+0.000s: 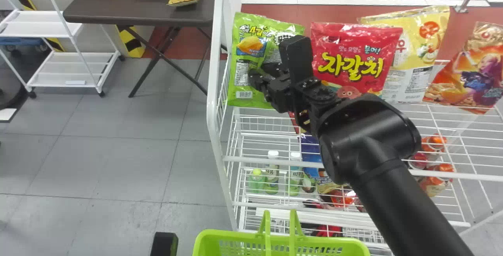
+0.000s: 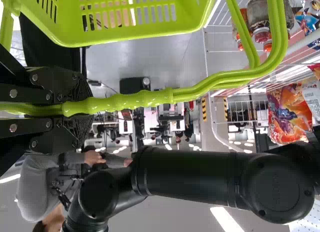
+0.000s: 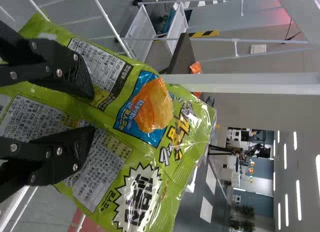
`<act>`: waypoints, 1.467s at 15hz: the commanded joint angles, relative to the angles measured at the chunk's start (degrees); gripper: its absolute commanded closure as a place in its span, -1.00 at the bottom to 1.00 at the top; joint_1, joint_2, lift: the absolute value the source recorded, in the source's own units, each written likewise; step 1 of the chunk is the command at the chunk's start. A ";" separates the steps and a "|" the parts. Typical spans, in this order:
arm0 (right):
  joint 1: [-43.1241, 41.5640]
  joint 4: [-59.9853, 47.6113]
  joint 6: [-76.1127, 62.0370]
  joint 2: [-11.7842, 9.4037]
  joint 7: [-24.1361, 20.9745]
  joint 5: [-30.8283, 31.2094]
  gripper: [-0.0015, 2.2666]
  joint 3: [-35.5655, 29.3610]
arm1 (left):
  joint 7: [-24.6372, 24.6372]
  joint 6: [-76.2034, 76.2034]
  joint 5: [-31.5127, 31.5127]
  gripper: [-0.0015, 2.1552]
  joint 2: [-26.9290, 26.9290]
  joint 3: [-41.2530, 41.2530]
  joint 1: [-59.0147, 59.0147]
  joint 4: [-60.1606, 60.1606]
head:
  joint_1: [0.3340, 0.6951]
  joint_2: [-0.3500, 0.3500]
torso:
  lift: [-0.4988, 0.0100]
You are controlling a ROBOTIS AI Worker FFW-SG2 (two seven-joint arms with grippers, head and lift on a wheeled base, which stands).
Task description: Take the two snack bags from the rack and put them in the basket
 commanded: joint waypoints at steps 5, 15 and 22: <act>3.55 -5.15 0.53 0.14 0.58 1.40 0.98 1.08 | -0.48 0.07 0.10 0.41 -0.03 0.00 1.08 -0.63 | 1.00 0.20 | 0.93; 21.74 -30.73 5.80 -3.25 -3.02 2.80 0.98 1.78 | 0.05 0.07 0.01 0.41 -0.12 -2.20 1.87 -2.30 | 1.00 0.29 | 0.93; 37.83 -53.93 9.85 -13.97 -3.29 -4.23 0.98 -6.75 | 1.37 0.07 -1.40 0.41 -0.29 -4.92 2.31 -2.74 | 1.00 -0.15 | 0.93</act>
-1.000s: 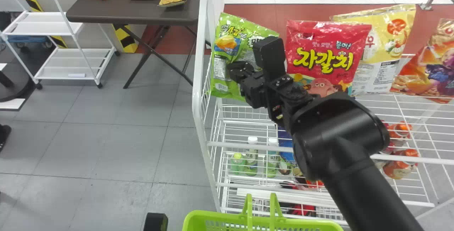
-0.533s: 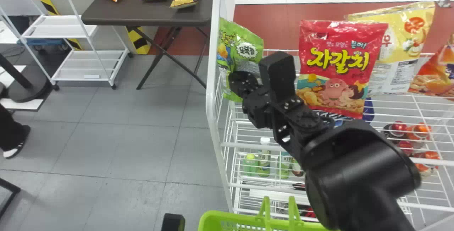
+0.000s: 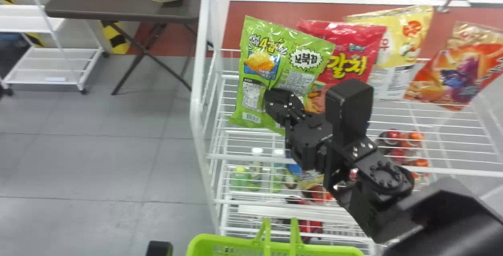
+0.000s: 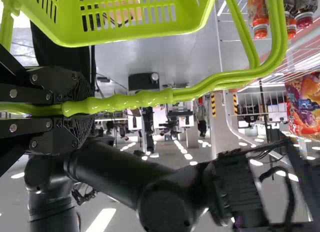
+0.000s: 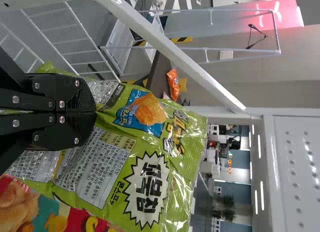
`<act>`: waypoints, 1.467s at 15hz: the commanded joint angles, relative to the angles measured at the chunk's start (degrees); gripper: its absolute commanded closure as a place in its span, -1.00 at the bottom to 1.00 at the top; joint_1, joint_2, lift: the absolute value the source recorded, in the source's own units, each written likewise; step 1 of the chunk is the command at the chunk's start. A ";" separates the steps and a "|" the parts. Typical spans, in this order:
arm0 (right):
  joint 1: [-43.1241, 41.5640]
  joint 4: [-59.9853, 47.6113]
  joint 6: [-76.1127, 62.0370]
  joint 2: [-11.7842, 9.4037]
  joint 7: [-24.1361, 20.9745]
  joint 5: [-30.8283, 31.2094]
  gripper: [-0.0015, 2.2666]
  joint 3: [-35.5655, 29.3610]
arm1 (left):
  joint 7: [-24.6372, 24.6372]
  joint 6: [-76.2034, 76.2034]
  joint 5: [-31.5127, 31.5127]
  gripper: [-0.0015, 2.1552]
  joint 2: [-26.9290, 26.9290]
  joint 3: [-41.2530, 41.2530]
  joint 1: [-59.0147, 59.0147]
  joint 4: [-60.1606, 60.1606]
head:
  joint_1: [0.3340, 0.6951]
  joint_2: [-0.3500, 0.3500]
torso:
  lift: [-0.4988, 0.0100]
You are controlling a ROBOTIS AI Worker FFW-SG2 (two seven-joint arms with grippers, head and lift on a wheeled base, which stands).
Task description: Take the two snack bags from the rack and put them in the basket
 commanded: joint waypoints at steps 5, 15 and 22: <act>20.30 -20.00 4.54 -10.89 0.56 -7.97 0.98 -14.43 | 0.91 0.07 -0.90 0.41 -0.54 -1.84 0.00 0.35 | 1.00 -0.71 | 0.93; 35.59 -31.95 30.73 -9.30 13.57 -18.43 0.98 -36.93 | 5.48 0.00 -3.44 0.41 -0.60 -4.39 -2.72 3.07 | 1.00 -1.00 | 0.93; 34.54 -32.83 53.94 -4.03 19.81 -25.73 0.98 -46.42 | 6.80 0.00 -4.24 0.41 -0.60 -5.88 -4.13 2.55 | 1.00 -1.00 | 0.93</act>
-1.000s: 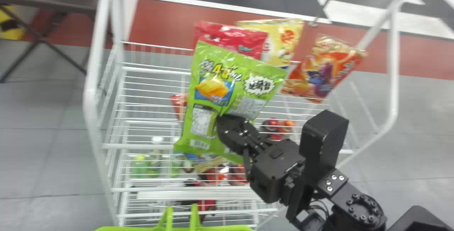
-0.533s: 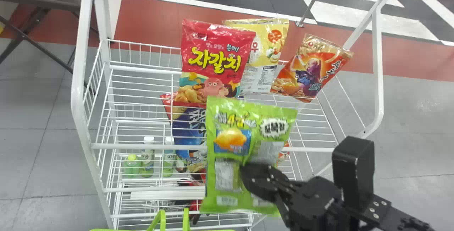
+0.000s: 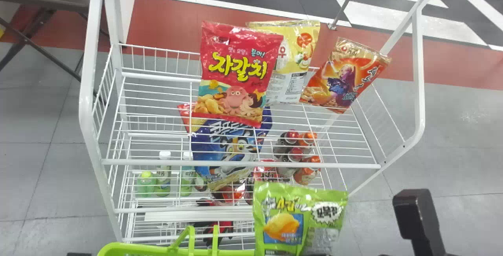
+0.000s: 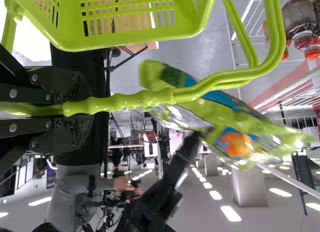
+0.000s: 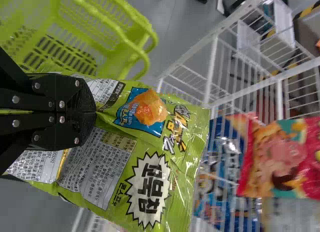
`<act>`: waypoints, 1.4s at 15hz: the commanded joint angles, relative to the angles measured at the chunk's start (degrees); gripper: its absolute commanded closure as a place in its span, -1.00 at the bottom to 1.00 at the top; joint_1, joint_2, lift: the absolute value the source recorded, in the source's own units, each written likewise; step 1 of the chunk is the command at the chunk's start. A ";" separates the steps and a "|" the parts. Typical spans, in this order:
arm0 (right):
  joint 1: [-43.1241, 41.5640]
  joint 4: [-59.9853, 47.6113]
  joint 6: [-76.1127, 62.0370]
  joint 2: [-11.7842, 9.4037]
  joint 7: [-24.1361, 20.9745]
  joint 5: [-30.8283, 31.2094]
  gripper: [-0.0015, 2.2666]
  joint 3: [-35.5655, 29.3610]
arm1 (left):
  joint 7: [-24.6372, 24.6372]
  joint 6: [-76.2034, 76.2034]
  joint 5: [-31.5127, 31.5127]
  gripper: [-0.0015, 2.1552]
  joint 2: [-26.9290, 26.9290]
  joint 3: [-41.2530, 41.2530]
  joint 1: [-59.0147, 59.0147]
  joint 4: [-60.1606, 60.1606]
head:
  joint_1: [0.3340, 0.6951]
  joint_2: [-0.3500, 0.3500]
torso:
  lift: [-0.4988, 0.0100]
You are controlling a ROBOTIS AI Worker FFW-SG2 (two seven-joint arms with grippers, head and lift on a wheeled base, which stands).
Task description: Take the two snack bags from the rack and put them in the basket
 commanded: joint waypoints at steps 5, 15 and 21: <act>-2.45 3.88 7.01 0.01 -1.07 3.98 0.98 12.63 | -0.19 0.07 0.27 0.41 -0.15 0.39 0.35 -2.53 | 1.00 -1.00 | 0.93; -12.12 22.87 -7.93 1.68 -4.67 13.21 0.98 32.93 | 0.95 0.07 1.15 0.41 -0.15 -0.49 1.31 -8.77 | 1.00 -1.00 | 0.93; -13.52 18.91 9.42 0.97 -4.58 15.23 -0.98 32.05 | 0.51 0.07 1.24 0.41 -0.15 0.65 1.84 -9.39 | 1.00 -1.00 | 0.93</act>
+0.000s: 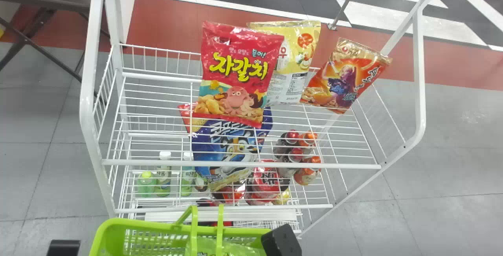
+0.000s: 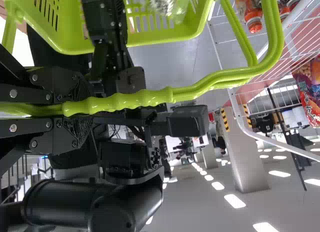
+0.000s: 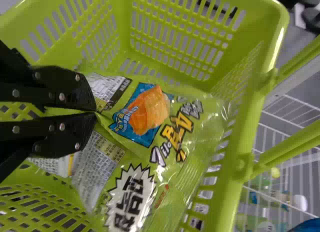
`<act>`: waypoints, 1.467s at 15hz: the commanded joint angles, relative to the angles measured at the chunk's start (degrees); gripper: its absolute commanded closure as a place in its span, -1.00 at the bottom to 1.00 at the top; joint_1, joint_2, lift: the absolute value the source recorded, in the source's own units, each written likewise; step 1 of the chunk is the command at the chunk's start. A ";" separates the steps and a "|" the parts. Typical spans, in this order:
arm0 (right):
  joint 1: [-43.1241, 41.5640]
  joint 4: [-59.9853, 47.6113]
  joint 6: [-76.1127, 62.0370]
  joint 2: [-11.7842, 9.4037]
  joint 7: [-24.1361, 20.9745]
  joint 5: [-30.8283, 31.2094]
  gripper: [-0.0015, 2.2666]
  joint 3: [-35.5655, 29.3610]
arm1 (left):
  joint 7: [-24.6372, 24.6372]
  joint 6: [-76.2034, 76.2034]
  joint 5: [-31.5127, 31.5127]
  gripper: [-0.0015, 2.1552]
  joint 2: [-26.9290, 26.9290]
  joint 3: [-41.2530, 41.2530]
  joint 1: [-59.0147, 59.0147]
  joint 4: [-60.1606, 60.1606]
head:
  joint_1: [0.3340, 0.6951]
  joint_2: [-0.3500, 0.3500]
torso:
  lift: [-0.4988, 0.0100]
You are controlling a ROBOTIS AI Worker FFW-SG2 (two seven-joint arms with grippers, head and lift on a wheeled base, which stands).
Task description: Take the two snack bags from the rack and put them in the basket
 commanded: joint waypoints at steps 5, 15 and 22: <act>3.24 -9.23 3.50 0.17 0.60 -5.37 -0.97 -9.88 | 0.62 0.07 0.00 0.41 -0.15 -0.44 -1.36 0.89 | 1.00 -1.00 | 0.93; 2.89 -1.49 -59.90 6.06 0.43 -5.37 -0.94 -23.86 | -0.26 0.07 0.00 0.41 -0.15 0.18 -1.01 1.51 | 1.00 -1.00 | 0.93; -11.96 18.55 -70.62 6.41 -3.26 -5.10 -0.94 -26.23 | 0.27 0.07 -0.26 0.40 -0.15 -0.61 -1.45 2.30 | 1.00 -1.00 | 0.93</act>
